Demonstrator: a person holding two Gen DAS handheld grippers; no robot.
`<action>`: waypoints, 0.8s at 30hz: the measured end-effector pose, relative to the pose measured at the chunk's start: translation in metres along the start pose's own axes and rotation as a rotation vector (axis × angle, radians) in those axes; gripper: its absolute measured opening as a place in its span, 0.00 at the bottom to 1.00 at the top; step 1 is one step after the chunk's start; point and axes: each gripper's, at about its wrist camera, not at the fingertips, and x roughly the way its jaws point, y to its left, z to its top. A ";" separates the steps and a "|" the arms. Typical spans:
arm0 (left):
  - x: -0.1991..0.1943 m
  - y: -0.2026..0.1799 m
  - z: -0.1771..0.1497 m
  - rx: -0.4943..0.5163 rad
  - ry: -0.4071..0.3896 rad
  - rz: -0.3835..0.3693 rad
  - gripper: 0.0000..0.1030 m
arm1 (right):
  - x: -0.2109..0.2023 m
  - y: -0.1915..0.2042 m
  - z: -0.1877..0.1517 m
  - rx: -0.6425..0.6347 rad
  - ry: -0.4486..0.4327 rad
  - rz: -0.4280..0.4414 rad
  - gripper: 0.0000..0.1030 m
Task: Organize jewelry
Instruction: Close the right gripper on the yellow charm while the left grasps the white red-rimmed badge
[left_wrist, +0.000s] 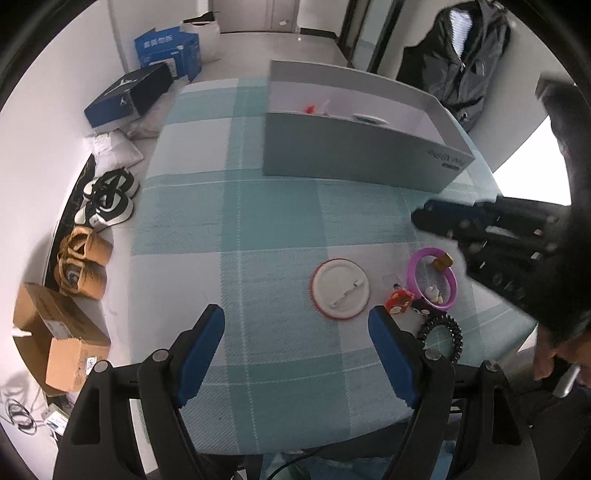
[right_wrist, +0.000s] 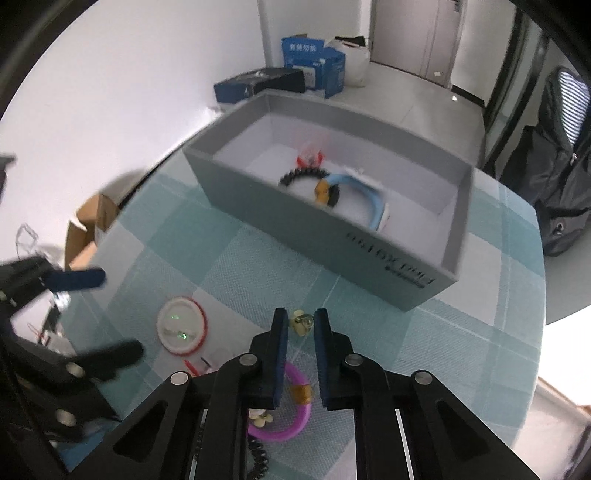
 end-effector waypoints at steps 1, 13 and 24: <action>0.002 -0.002 0.000 0.009 0.005 0.006 0.74 | -0.004 -0.002 0.001 0.010 -0.011 0.006 0.13; 0.018 -0.015 0.002 0.149 0.025 0.088 0.74 | -0.031 -0.015 0.007 0.052 -0.065 0.072 0.13; 0.019 -0.027 0.007 0.223 0.008 0.052 0.47 | -0.043 -0.025 0.009 0.091 -0.091 0.100 0.13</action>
